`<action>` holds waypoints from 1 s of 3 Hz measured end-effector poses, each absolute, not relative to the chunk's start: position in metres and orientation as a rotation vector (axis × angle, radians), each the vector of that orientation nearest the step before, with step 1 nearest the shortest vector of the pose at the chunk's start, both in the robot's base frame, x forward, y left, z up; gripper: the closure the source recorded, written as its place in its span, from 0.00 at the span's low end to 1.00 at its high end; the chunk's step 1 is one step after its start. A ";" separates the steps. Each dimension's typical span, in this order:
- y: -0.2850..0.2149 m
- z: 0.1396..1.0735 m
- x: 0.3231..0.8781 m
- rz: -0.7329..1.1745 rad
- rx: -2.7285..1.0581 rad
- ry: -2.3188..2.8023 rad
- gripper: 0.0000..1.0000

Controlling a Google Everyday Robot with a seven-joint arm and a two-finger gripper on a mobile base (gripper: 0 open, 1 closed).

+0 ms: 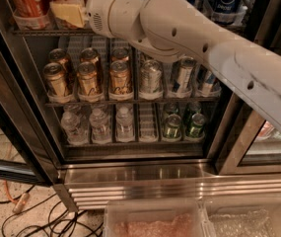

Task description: Pick coke can from top shelf of fridge

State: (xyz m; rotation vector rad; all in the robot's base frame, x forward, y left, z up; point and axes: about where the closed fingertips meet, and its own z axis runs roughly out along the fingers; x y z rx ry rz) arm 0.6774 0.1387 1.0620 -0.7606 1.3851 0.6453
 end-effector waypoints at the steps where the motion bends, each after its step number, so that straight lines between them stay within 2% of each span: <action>1: 0.140 1.063 0.678 0.646 -0.762 1.386 0.69; 2: 0.140 1.065 0.678 0.646 -0.762 1.386 0.93; 3: 0.141 1.064 0.678 0.646 -0.764 1.387 1.00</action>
Offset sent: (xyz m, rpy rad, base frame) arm 0.0032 0.0048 -0.0129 -0.0110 0.0179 -0.0011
